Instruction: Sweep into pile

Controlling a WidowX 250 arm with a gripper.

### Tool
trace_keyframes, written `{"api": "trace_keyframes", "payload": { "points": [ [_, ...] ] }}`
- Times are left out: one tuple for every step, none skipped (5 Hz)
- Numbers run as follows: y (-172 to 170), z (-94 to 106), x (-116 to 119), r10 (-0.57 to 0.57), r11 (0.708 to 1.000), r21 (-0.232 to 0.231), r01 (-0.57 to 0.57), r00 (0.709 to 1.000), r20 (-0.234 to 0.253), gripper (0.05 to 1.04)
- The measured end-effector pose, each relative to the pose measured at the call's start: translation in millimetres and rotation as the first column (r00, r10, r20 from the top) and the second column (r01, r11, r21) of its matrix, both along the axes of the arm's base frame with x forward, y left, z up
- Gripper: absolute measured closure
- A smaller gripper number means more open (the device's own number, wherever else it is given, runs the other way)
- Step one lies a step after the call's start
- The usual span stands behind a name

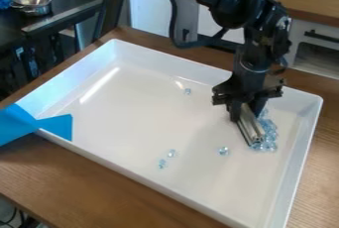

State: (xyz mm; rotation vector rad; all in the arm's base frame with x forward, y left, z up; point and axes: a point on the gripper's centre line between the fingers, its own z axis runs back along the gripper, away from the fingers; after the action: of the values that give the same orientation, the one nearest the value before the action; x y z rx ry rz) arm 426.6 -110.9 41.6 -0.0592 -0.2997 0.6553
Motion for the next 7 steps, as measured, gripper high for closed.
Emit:
{"api": "trace_keyframes", "payload": {
  "points": [
    [-4, 1.4, 3, 0.019, 1.000, -0.021, -0.019, 1.000, -0.007, 0.708],
    [1, 3.2, 4, 0.026, 0.997, -0.070, -0.027, 0.999, -0.021, 0.708],
    [20, 24.1, 1, -0.031, 0.988, -0.153, 0.029, 0.999, -0.011, 0.708],
    [68, 67.9, 10, -0.125, 0.979, -0.149, 0.141, 0.985, 0.116, 0.708],
    [110, 86.0, 3, -0.091, 0.971, -0.209, 0.113, 0.990, 0.111, 0.708],
    [134, 82.3, -3, -0.092, 0.990, -0.103, 0.101, 0.992, 0.081, 0.708],
    [142, 58.1, -45, -0.084, 0.996, -0.029, 0.085, 0.996, 0.045, 0.708]
  ]
}}
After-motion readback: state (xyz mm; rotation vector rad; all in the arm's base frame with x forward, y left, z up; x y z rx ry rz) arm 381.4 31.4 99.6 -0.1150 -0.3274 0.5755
